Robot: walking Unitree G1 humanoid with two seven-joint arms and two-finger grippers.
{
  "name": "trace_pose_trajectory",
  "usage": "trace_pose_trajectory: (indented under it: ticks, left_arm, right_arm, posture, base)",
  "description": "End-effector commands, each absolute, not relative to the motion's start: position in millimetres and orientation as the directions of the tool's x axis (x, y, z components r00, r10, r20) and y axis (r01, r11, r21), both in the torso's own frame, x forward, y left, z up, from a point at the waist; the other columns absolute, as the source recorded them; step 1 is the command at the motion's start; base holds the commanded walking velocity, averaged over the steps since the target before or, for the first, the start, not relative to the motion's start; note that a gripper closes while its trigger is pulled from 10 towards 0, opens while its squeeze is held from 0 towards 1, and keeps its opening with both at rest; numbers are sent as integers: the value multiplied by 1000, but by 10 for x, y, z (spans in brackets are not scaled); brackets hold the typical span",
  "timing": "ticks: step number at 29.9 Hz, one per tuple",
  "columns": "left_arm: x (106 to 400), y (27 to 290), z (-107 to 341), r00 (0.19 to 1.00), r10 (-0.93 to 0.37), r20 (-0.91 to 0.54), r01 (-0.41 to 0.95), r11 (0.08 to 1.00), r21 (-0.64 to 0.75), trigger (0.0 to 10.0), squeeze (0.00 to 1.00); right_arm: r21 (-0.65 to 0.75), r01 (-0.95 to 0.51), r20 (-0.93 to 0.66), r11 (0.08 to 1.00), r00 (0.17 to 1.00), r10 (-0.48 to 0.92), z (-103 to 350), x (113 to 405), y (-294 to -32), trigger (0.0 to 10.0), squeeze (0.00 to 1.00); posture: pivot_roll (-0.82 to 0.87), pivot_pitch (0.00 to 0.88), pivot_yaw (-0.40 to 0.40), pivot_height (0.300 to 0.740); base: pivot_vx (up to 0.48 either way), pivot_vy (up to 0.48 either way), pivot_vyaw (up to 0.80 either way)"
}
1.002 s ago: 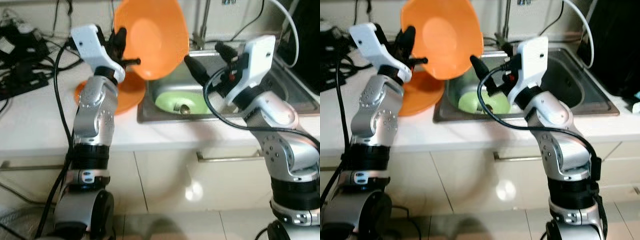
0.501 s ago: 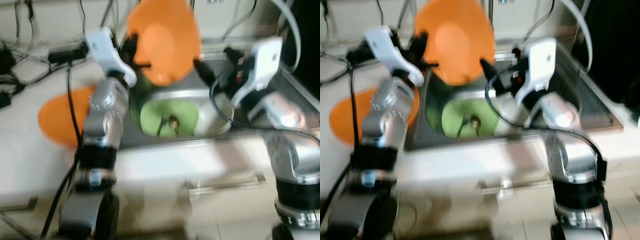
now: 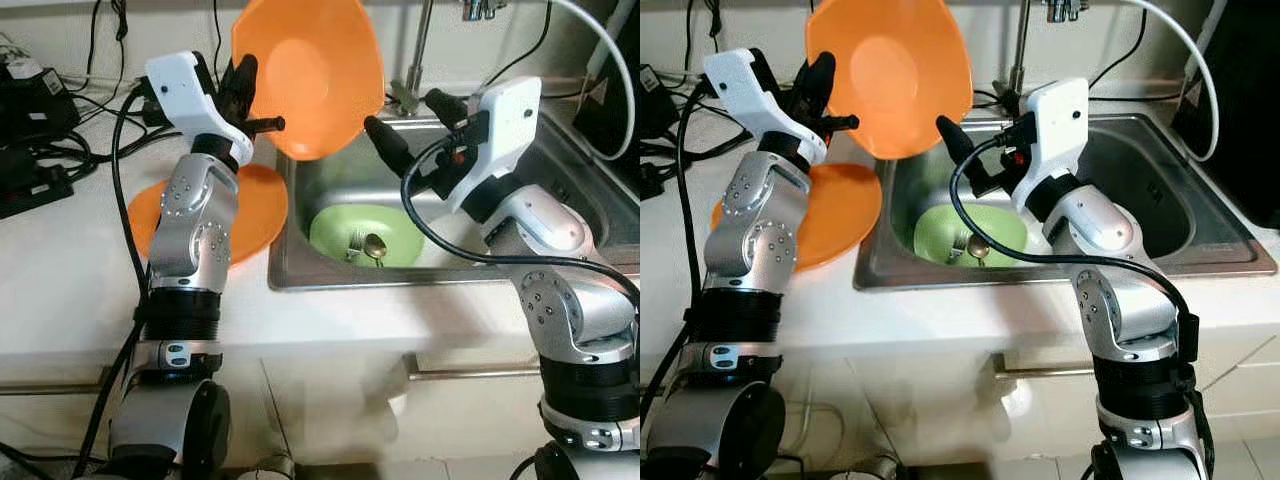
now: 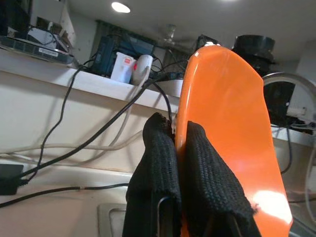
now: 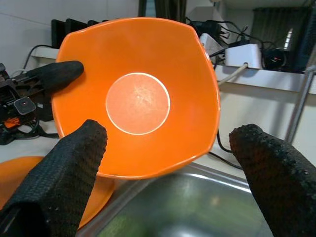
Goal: Kitchen organization
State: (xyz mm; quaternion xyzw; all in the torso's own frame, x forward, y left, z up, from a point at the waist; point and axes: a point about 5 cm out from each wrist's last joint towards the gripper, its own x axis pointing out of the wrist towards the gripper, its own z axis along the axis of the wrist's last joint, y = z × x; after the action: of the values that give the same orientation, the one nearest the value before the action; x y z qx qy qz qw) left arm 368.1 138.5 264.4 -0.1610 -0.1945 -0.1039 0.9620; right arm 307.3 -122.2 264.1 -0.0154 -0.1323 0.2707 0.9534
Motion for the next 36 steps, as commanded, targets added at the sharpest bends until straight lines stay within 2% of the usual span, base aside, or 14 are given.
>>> trace_pose_trajectory:
  ticks: [1,9,32,36]
  left_arm:
    - [3658,1358,2754,883,-153,444,300,911,-283,0,0]
    - [3645,1325,2766,865,-183,467,396,821,-412,0,0]
    - [3652,1321,2703,880,-180,439,369,843,-392,0,0]
    - [3636,1317,2675,882,-180,436,367,842,-395,0,0]
  right_arm:
    - [-74,-510,255,857,821,511,2678,3072,-1251,10000,0]
    - [121,-495,275,860,849,450,2733,3142,-1349,10000,0]
    - [118,-466,258,877,867,426,2719,3142,-1387,10000,0]
    - [115,-463,255,879,869,424,2711,3148,-1391,10000,0]
  posture:
    - [-4,49,60,740]
    - [-6,51,57,740]
    - [-7,55,64,740]
    - [-4,52,61,740]
  base:
    - [0,0,0]
    - [0,0,0]
    - [0,0,0]
    - [0,0,530]
